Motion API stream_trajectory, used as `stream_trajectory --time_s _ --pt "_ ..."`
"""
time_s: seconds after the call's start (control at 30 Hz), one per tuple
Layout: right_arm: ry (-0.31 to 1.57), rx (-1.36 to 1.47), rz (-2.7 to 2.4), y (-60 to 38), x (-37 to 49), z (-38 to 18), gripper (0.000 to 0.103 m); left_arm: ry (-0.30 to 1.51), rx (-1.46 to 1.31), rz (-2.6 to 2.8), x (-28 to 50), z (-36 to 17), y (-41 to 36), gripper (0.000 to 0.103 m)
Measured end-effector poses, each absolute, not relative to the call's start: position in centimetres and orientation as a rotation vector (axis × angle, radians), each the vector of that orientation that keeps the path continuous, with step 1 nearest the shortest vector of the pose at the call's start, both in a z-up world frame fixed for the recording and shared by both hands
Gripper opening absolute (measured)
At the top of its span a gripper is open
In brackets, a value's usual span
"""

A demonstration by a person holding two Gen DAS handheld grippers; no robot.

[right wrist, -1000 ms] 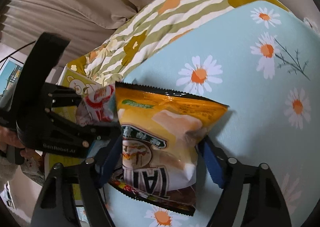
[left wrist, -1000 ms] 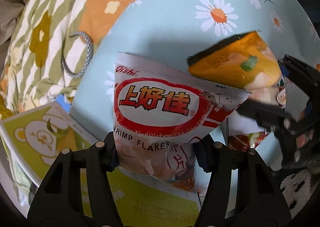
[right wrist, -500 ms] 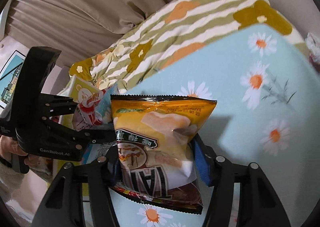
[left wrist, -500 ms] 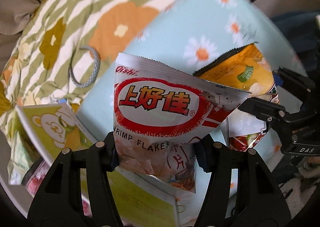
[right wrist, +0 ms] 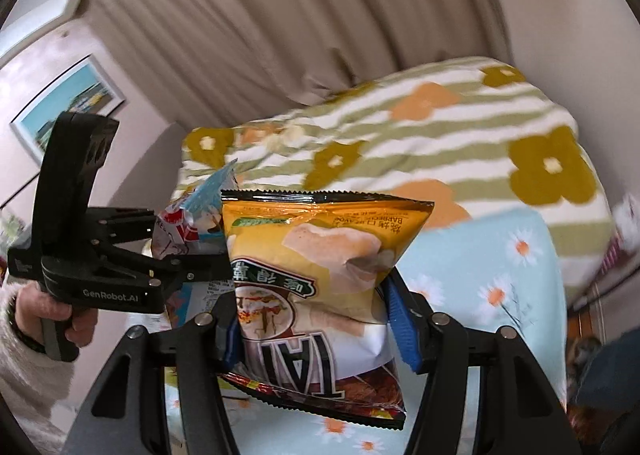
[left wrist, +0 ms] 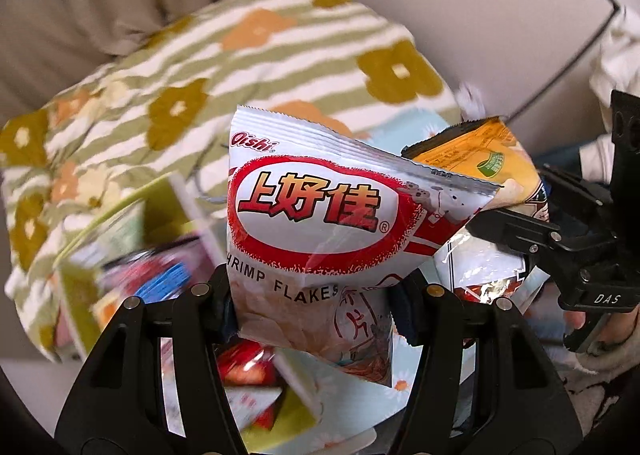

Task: Organize snacks
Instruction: 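Carry the Oishi bag over the box with the left tool while the right tool carries the yellow bag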

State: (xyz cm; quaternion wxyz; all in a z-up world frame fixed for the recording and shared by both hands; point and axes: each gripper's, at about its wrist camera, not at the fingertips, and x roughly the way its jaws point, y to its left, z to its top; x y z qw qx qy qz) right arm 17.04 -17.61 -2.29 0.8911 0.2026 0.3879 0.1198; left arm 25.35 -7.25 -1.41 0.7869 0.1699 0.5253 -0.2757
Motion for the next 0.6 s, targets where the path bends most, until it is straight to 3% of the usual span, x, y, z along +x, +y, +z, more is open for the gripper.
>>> stream_trajectory --time_s 0.3,0.6 --pt "0.79 0.334 0.478 -7.3 19.7 1.5 0.056 1.042 0.18 -0.341 24.6 1.6 6.1 0.058" --pt "0.819 0.32 0.578 1.1 22.7 1.0 0.056 1.033 0.067 -0.192 29.2 -1.4 14.6 0.059"
